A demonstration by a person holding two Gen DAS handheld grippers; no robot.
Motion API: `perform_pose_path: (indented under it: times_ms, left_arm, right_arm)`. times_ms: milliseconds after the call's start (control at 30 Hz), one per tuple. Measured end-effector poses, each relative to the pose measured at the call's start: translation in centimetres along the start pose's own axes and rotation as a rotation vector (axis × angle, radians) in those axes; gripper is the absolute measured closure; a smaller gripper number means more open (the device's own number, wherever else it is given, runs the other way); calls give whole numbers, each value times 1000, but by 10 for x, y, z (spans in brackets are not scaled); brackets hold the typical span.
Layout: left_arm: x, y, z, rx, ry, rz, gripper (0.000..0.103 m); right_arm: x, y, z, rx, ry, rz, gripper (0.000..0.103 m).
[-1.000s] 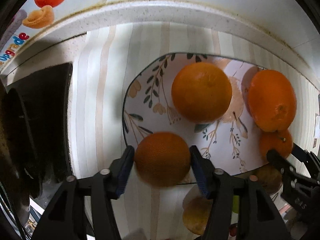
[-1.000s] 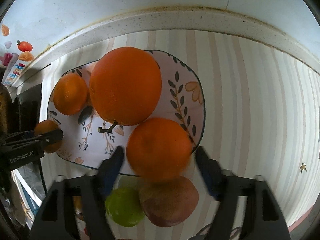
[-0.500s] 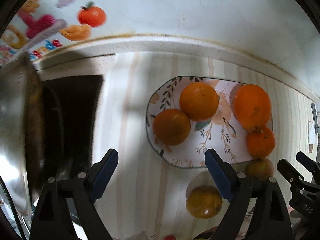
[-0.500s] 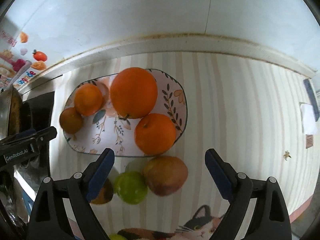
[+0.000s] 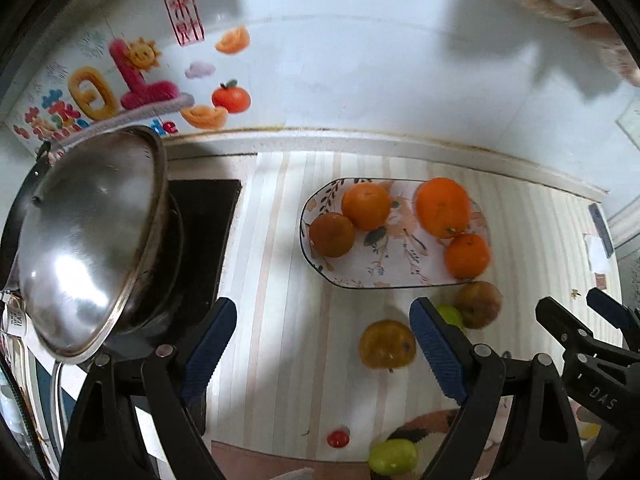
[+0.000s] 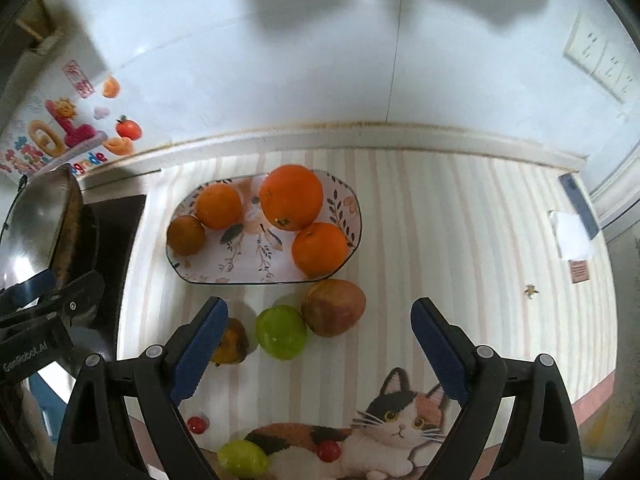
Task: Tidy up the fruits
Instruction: 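Move both grippers back toward the pears and apples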
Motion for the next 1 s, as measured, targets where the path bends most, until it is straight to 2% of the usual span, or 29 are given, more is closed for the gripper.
perform_pose_path:
  times_ms: [267, 600, 800, 933, 1000]
  left_arm:
    - [2, 25, -51, 106, -3, 24, 14]
    - [3, 46, -95, 174, 55, 10, 14]
    - [8, 50, -98, 175, 71, 5, 14]
    - [10, 46, -84, 139, 88, 3, 14]
    - [14, 42, -68, 108, 81, 7, 7]
  right_arm:
    - [-9, 22, -61, 97, -13, 3, 8]
    - [-16, 51, -116, 177, -14, 7, 8]
    - [-10, 58, -126, 191, -39, 41, 8]
    - [7, 55, -113, 155, -68, 91, 8]
    - [18, 52, -98, 124, -96, 120, 8]
Point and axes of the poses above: each gripper's, at about its wrist camera, not at the fingertips, and z roughly the way its jaws point, x to its right, y to its underside, the point moved 2 cm from there along z, roughly the way its jaws point, and after that the axes turned 5 degrees about -y, right-handed, at the moved point
